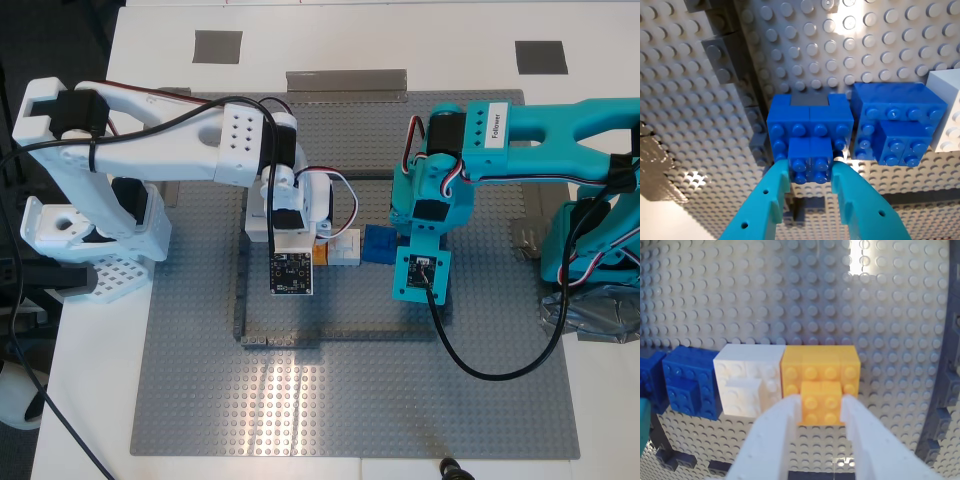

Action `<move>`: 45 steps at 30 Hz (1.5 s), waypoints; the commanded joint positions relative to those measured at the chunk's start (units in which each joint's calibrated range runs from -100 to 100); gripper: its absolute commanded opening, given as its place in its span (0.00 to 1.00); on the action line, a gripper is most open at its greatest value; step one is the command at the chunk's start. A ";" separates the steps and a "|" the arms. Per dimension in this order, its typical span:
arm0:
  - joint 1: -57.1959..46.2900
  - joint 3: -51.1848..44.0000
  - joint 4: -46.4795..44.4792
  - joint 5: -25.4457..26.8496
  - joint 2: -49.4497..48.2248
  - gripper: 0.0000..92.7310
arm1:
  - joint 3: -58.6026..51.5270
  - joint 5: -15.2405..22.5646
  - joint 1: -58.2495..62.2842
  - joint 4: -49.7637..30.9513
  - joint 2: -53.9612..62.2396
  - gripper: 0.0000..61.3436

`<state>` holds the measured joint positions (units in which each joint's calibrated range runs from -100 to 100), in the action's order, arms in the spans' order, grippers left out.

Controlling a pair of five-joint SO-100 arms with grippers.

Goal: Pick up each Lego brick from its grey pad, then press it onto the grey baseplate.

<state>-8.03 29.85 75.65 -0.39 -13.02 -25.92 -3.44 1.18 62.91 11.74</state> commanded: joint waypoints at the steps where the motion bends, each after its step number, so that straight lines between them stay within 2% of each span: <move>1: -0.42 -0.46 0.10 -0.17 0.06 0.03 | 1.31 0.49 -0.71 0.55 3.11 0.00; 6: -0.35 -0.37 0.10 -0.17 0.23 0.03 | 0.59 0.93 -0.71 0.47 3.19 0.01; 8: -0.35 -0.37 0.10 -0.17 0.23 0.03 | 0.50 1.08 -0.71 0.55 3.19 0.12; 10: -0.21 -0.37 0.10 -0.17 0.23 0.04 | 0.50 1.17 -0.78 0.64 3.19 0.14; 11: -0.21 -0.37 0.10 -0.66 0.23 0.08 | 0.41 1.03 -0.78 0.96 3.19 0.26; 14: -0.21 -0.37 0.10 -1.05 0.23 0.12 | 0.41 1.13 -1.00 1.45 3.28 0.26; 26: -1.58 -1.73 0.91 -0.90 -0.63 0.13 | 0.68 1.37 -1.22 2.18 3.88 0.26; 38: -5.65 -13.83 10.68 -0.85 -5.78 0.13 | 1.22 1.37 -2.60 5.27 6.02 0.25; 42: -9.93 -18.61 14.18 -0.90 -8.01 0.13 | 1.86 1.37 -3.90 7.47 7.31 0.25; 45: -18.63 -22.86 14.99 -0.61 -9.81 0.12 | 3.30 1.08 -6.01 10.16 8.60 0.25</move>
<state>-18.24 13.17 89.65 -1.28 -19.61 -25.92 -2.37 -2.55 70.23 15.63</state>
